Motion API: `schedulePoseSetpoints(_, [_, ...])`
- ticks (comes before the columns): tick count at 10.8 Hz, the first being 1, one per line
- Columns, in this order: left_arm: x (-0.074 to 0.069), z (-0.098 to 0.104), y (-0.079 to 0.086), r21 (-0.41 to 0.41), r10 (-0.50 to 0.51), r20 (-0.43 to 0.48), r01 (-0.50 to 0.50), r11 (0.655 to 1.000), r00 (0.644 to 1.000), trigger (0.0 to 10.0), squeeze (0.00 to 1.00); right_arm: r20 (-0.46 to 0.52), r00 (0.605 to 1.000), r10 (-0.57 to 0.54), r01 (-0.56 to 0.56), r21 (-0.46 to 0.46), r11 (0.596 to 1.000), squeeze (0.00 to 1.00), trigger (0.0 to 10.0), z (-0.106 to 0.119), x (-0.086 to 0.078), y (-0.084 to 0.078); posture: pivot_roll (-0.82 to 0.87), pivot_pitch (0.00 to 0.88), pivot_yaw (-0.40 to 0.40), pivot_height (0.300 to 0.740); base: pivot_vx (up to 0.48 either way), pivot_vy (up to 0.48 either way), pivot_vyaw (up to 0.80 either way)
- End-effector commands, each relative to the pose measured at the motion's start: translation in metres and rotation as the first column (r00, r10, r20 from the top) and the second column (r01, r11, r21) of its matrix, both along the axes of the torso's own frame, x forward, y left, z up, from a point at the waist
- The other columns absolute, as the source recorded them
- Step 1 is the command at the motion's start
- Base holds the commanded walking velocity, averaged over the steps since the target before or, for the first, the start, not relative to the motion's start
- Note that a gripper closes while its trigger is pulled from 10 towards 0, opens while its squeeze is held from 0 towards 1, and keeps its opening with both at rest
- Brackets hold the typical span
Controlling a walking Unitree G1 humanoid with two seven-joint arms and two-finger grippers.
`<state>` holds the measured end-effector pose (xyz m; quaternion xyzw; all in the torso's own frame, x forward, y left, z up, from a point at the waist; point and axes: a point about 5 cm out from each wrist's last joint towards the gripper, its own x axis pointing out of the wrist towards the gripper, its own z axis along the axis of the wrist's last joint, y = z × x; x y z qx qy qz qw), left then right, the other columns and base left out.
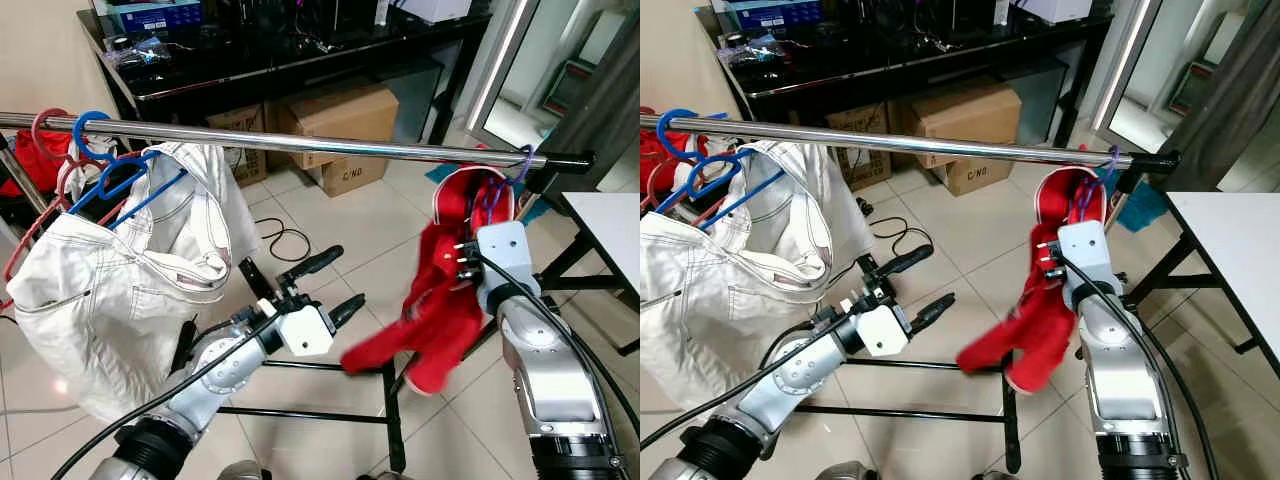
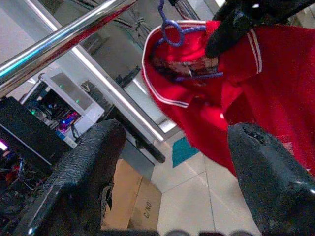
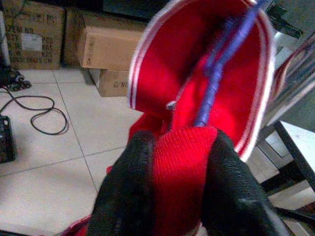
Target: Hang hanger
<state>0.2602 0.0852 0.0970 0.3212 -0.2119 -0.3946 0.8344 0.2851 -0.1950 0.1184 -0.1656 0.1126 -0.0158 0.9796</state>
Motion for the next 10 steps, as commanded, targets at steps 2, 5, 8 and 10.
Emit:
schedulePoseSetpoints(2, [0.001, 0.000, -0.007, 0.016, -0.026, 0.015, 0.026, 1.000, 1.000, 10.0, 0.00, 0.002, 1.000, -0.017, 0.017, -0.036, 0.999, 0.00, 0.0, 0.000, 0.003, -0.008, 0.12, 0.013, -0.052, 0.740, 0.000, 0.000, 0.00])
schedulePoseSetpoints(5, [0.008, 0.003, -0.010, 0.004, -0.013, 0.030, 0.013, 1.000, 0.999, 10.0, 0.00, 0.033, 0.999, -0.033, 0.033, 0.004, 0.999, 0.00, 0.0, -0.001, 0.007, -0.004, 0.10, 0.002, -0.034, 0.740, 0.000, 0.000, 0.00])
schedulePoseSetpoints(8, [0.010, 0.003, -0.012, 0.008, -0.030, 0.041, 0.030, 1.000, 0.999, 10.0, 0.00, 0.084, 0.995, -0.048, 0.046, 0.031, 0.998, 0.00, 0.0, 0.004, 0.011, -0.004, 0.10, 0.000, -0.019, 0.740, 0.000, 0.000, 0.00])
schedulePoseSetpoints(10, [0.011, 0.005, -0.013, 0.009, -0.033, 0.048, 0.033, 0.999, 0.998, 10.0, 0.00, 0.137, 0.987, -0.085, 0.079, 0.050, 0.996, 0.00, 0.0, 0.011, 0.009, -0.008, 0.09, 0.000, -0.015, 0.740, 0.000, 0.000, 0.00])
